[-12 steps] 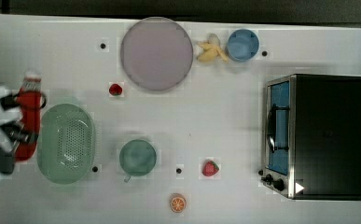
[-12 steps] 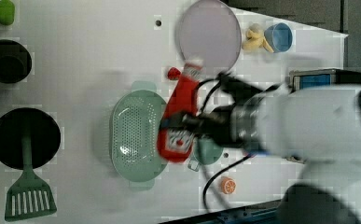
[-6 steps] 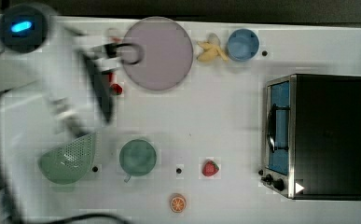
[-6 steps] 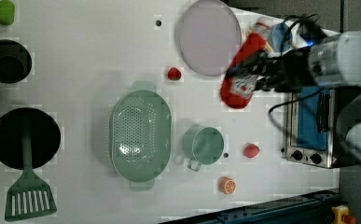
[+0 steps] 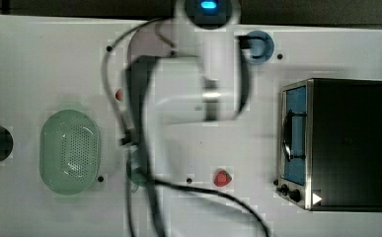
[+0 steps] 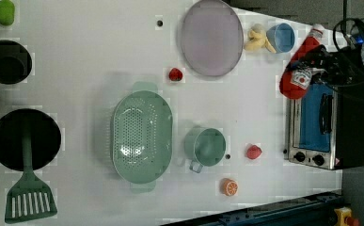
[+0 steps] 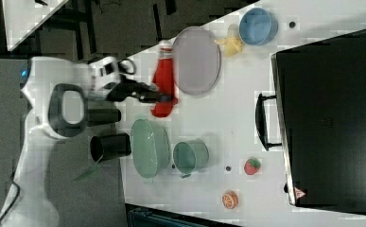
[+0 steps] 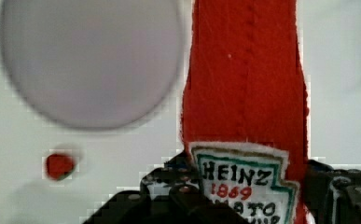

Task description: Pick ketchup from strainer and place it on the table

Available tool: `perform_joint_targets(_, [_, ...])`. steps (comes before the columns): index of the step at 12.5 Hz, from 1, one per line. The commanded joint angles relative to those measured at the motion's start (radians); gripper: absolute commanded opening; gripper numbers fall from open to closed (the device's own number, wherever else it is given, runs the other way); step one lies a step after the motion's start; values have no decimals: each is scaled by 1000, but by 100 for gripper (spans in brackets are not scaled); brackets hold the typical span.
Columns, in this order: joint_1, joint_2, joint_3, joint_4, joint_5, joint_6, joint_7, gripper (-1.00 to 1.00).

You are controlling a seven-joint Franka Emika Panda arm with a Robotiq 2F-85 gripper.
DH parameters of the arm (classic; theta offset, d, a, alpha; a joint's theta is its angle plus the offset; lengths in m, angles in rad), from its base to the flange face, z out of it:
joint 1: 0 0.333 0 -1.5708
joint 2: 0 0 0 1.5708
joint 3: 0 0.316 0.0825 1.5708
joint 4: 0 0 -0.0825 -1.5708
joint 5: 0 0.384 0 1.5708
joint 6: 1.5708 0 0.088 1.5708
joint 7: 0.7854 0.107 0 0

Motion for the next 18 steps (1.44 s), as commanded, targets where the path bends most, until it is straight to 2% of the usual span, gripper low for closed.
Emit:
perform_joint_targets(1, [27, -27, -6, -40, -12, 1, -97, 19])
perform_joint_targets(6, [27, -27, -34, -193, -68, 134, -97, 19])
perform_joint_targets(10, [27, -8, -60, -341, -67, 256, -96, 19])
perform_joint_targets(15, [27, 76, -92, -432, -68, 463, -96, 19])
perform_joint_targets(16, [26, 92, -99, -442, -68, 500, -96, 27])
perform_joint_targets(18, [27, 111, -111, -457, -71, 556, -96, 68])
